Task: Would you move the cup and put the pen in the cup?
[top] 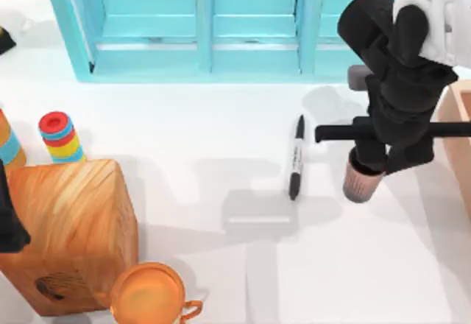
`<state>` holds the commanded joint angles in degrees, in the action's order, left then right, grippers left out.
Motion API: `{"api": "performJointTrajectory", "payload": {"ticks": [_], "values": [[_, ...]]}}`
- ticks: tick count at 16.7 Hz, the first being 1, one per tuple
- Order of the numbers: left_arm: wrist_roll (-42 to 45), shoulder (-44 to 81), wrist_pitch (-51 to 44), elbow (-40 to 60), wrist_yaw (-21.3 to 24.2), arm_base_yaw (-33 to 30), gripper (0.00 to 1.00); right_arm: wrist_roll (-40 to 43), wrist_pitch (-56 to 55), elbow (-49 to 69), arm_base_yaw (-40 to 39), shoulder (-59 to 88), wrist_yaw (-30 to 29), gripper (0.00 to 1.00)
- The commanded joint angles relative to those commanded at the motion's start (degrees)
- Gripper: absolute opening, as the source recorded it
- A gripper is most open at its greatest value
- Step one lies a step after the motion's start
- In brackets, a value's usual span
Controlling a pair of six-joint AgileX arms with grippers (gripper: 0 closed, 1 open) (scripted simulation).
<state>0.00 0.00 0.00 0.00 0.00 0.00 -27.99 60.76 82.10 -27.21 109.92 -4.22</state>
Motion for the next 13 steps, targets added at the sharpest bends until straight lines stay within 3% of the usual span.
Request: {"api": "performJointTrajectory", "payload": {"ticks": [5,13], "values": [[0.00,0.00,0.00,0.00,0.00,0.00,1.00,-0.16,-1.79,-1.57,-0.06,0.61,-0.03,0.00],[0.00,0.00,0.00,0.00,0.00,0.00,1.00,-0.16,-1.79,-1.57,-0.06,0.61,-0.03,0.60]]}}
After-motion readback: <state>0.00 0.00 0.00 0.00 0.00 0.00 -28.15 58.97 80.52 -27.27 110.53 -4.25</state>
